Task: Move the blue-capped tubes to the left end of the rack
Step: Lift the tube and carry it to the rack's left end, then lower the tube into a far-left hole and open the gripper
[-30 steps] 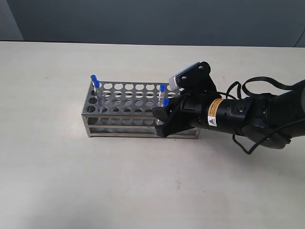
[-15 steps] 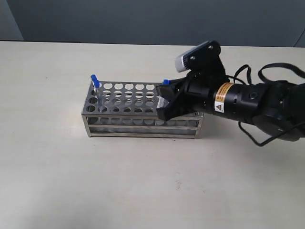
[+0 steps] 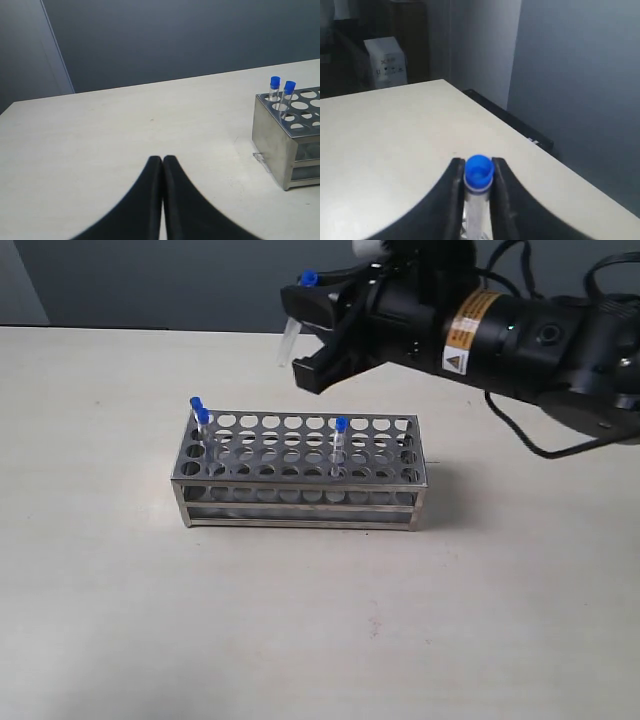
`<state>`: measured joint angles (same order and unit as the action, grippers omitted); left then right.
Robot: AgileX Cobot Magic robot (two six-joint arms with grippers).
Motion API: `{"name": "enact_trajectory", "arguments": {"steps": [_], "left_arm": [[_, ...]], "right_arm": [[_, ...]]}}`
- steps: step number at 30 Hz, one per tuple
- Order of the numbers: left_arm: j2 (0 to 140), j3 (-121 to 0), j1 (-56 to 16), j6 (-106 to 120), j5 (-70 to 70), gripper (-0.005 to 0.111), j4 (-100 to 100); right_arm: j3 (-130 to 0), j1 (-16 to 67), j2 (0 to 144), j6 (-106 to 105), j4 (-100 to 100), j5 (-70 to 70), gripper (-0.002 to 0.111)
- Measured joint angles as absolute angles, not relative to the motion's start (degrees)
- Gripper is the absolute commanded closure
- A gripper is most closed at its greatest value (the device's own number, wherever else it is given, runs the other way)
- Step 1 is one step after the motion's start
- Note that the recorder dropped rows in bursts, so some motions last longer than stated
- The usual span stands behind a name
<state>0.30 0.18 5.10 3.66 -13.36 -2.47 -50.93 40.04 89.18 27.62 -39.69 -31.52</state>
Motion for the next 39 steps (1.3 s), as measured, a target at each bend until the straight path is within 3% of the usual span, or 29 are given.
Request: {"name": "enact_trajectory", "arguments": {"steps": [11, 21, 39], "left_arm": [[0.3, 0.2, 5.1, 3.7, -13.4, 0.106, -2.5], [0.3, 0.2, 5.1, 3.7, -13.4, 0.106, -2.5], [0.3, 0.2, 5.1, 3.7, -13.4, 0.106, -2.5]], "right_arm": [[-62.1, 47.8, 102.1, 28.6, -43.4, -26.7, 0.109], [-68.5, 48.1, 109.3, 36.8, -50.6, -25.4, 0.109], [-68.8, 48.1, 113.4, 39.5, -53.8, -27.8, 0.109]]}}
